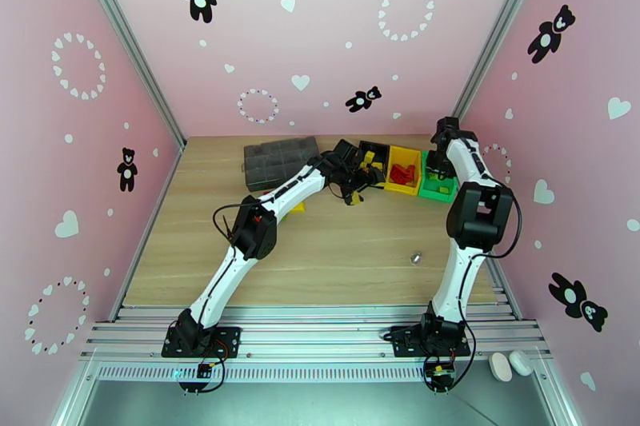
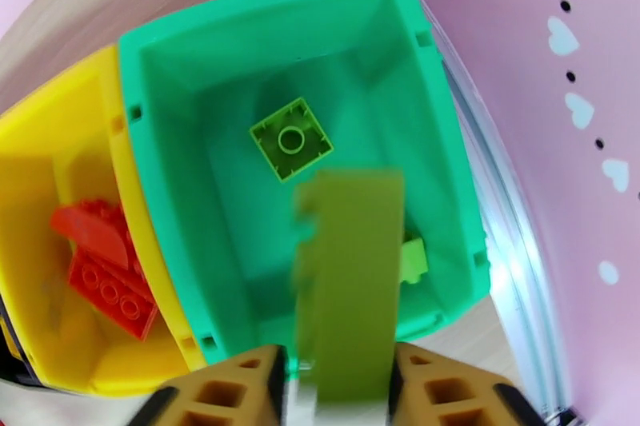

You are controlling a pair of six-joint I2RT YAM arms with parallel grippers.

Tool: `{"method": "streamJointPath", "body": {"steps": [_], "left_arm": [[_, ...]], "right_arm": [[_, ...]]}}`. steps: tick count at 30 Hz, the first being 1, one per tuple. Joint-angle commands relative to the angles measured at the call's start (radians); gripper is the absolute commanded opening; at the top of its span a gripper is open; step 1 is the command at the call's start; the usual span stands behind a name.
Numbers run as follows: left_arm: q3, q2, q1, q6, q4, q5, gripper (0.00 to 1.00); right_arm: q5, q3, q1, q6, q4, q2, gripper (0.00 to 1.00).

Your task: Sort the legos into containers by color

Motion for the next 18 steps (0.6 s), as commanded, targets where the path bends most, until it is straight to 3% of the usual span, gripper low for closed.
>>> {"method": "streamJointPath", "body": {"steps": [1,5,9,18], "left_arm": [[-0.029,-0.078,0.017,0.042,-0.061,-0.082,0.98],[-0.109,-0.156,0.027,0.071,-0.075,-0.170,0.98],[-0.218,-0.257,0.027,0.115,-0.089,-0.286,0.98],[-0.657,-0.569,0.045,0.089,-0.069,-0.550,0.98]], "right_arm": [[-0.030,0.027,0.002,-0.005,-0.037,-0.004,0.55],[-0.053,-0.033,0.016,-0.022,-0.005,-0.065,0.62],[-0.083,-0.098,0.051,-0.031,0.017,-0.135,0.63],[-0.142,-0.274,0.239,-0.018,0.077,-0.309,0.64]]}}
